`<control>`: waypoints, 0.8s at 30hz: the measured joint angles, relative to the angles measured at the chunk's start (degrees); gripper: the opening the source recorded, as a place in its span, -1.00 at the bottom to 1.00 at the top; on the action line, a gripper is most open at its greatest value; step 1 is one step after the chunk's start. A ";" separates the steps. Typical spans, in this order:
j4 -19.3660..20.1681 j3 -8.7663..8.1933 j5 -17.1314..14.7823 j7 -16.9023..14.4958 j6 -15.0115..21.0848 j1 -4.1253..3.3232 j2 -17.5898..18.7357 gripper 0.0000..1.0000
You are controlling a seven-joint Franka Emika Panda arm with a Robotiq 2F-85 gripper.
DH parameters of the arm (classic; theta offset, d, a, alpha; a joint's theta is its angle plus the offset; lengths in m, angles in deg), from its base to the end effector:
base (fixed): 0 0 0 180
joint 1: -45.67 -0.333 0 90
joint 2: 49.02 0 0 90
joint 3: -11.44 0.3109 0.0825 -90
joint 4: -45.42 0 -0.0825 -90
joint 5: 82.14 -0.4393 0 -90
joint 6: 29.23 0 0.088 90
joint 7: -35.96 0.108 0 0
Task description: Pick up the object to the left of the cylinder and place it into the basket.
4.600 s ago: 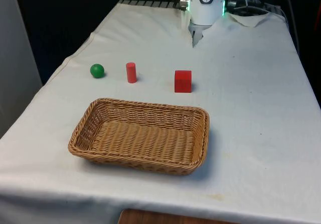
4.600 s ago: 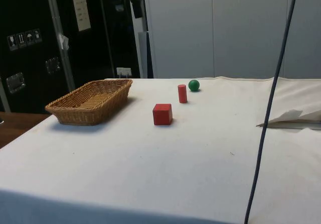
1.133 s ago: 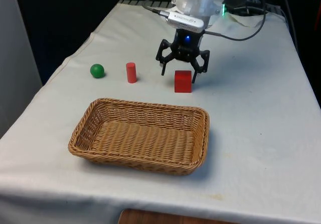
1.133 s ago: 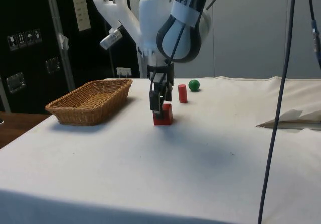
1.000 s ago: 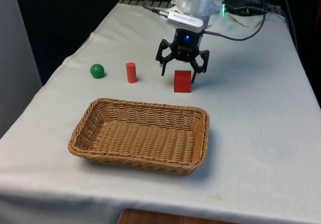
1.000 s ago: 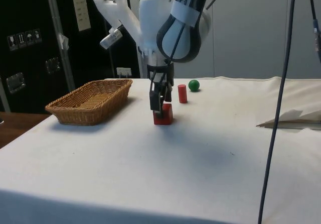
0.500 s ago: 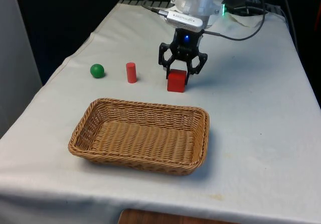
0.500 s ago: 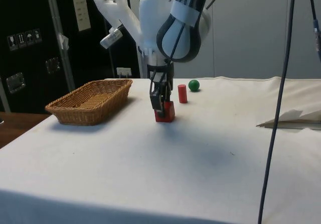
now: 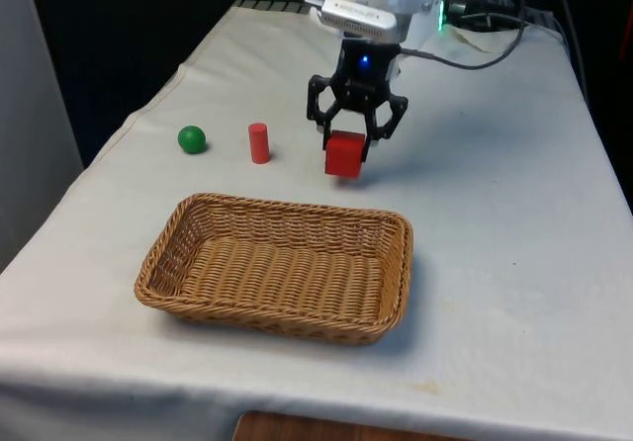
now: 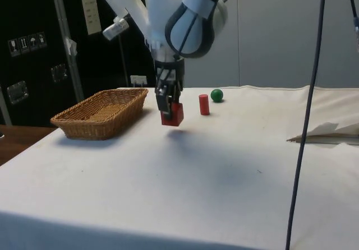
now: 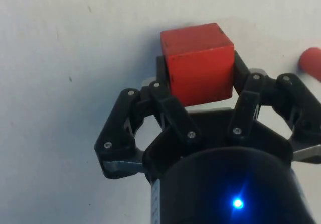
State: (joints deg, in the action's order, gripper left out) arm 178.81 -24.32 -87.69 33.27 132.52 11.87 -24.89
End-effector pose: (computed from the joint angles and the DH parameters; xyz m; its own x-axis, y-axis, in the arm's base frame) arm 0.5574 -0.0443 0.1537 0.9883 -0.0005 0.1522 -0.0318 -0.9787 0.2031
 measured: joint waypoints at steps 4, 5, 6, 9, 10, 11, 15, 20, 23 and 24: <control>-2.23 -0.57 0.11 0.00 -2.12 0.00 -0.57 -0.96; -2.69 -0.69 0.11 0.00 -2.46 0.00 -0.63 -0.96; -3.67 -0.92 0.11 0.00 -3.32 0.00 -0.74 -0.96; -4.64 -1.09 0.11 0.00 -4.07 0.00 -0.86 -0.96; -5.10 -1.15 0.11 0.00 -4.41 0.00 -0.86 -0.96; -5.56 -1.26 0.11 0.00 -4.76 0.00 -0.92 -0.96; -7.05 -1.55 0.11 0.00 -5.96 0.00 -1.03 -0.96; -10.37 -2.12 0.11 0.00 -8.42 0.00 -1.09 -0.96; -11.46 -2.35 0.11 0.00 -9.28 0.06 -1.09 -0.96; -12.03 -2.41 0.11 0.00 -9.80 0.06 -1.09 -0.96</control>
State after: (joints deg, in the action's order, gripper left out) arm 166.78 -26.72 -87.58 33.27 122.72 11.93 -25.98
